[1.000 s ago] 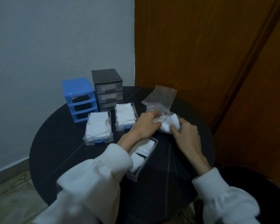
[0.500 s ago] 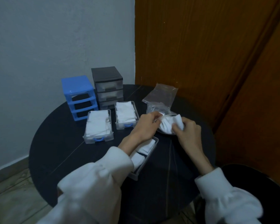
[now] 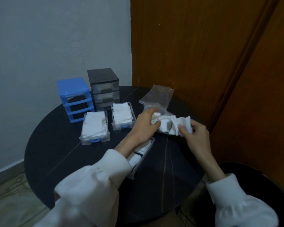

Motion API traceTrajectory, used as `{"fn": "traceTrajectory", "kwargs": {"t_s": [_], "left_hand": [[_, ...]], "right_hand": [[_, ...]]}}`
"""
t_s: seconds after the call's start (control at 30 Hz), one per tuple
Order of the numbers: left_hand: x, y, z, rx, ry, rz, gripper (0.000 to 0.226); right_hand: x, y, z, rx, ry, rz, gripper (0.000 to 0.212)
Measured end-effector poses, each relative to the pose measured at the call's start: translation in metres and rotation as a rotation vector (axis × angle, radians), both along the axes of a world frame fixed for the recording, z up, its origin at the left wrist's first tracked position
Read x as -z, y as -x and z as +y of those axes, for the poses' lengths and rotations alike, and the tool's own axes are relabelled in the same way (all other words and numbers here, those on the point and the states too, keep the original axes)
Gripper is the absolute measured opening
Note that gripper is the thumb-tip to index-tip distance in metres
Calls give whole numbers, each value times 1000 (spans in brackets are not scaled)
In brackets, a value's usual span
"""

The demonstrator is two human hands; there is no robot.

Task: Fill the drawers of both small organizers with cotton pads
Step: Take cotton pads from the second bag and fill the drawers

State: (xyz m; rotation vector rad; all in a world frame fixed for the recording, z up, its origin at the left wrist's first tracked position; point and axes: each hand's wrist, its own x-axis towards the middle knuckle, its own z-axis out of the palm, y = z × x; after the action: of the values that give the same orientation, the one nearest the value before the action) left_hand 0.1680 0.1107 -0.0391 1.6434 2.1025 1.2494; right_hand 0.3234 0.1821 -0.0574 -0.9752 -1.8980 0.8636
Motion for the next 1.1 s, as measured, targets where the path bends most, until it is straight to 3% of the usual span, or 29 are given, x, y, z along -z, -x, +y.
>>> {"fn": "traceTrajectory", "kwargs": {"t_s": [0.1, 0.17, 0.33, 0.43, 0.53, 0.63, 0.93, 1.1], "left_hand": [[-6, -9, -6, -50, -170, 0, 19], [-12, -17, -10, 2, -165, -119, 3], [-11, -32, -9, 62, -23, -285, 21], [-7, -34, -6, 12, -28, -275, 16], [-6, -31, -7, 0, -48, -296, 11], [-6, -27, -9, 9, -62, -345, 7], [-5, -17, -13, 74, -62, -640, 12], [-4, -13, -14, 52, -61, -760, 18]], "right_hand": [[0, -4, -3, -4, -10, 20, 12], [-1, -5, -6, -11, -23, 24, 16], [-6, -3, -17, -88, -38, 83, 13], [-7, -1, -21, -122, -19, 115, 5], [-6, -2, -19, -161, 26, 136, 17], [-8, -4, -18, -194, 52, 150, 11], [-8, -5, -12, -145, 225, 261, 13], [-14, -5, -15, -229, 254, 335, 11]]}}
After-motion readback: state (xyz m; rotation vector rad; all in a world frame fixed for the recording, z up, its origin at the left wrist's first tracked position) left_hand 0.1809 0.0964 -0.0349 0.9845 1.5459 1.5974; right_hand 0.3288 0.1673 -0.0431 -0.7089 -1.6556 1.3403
